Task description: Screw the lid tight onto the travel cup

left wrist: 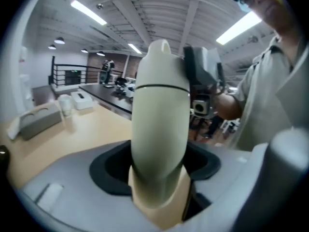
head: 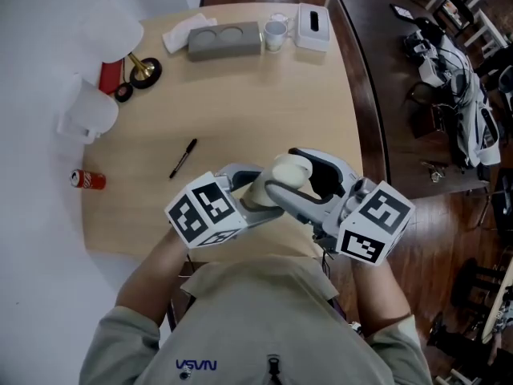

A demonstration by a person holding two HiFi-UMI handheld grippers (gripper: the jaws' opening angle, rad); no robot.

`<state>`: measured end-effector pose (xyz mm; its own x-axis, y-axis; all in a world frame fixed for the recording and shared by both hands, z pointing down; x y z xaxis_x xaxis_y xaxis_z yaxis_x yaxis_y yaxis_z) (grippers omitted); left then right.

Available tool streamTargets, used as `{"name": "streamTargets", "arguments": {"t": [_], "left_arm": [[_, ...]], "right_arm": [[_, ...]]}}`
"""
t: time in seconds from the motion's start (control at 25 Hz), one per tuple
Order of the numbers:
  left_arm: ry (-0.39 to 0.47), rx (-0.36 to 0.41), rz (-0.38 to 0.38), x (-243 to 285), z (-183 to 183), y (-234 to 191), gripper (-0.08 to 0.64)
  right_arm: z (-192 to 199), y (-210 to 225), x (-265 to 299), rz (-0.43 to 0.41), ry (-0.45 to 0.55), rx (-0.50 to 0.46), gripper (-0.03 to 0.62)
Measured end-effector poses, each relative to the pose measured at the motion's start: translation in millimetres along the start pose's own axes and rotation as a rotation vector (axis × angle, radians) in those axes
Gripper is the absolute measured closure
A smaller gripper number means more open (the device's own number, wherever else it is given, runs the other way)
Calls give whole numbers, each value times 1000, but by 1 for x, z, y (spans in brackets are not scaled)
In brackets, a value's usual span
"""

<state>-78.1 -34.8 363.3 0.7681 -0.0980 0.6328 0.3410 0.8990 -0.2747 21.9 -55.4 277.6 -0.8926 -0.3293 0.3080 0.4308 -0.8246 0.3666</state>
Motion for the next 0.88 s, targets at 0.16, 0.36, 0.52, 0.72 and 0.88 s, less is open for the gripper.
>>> {"name": "streamTargets", "arguments": {"t": [0.16, 0.36, 0.52, 0.72, 0.88], "left_arm": [[24, -46, -299, 8, -4, -3, 242], [-6, -26, -555, 22, 4, -7, 244], [-18, -43, -495, 29, 8, -7, 242], [22, -34, -261, 22, 6, -3, 244], [111, -39, 139, 6, 3, 10, 243]], "right_arm": [[2, 11, 2, 172, 65, 91, 304], [11, 13, 5, 298, 103, 154, 304], [19, 16, 4, 316, 112, 193, 304], [16, 10, -4, 177, 106, 131, 302], [4, -2, -23, -27, 109, 27, 299]]}}
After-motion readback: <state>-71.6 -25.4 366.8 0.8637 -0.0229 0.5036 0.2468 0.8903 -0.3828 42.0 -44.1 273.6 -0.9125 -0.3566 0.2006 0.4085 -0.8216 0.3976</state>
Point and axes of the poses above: the fingertips, and each gripper's own axes: x forward along the fingers, y to its right, z out of its underside, the point moved 7 cm from there along -x, backward along the fingers, and after that the axes turned 6 degrees about -y, right-handed, at the moved point
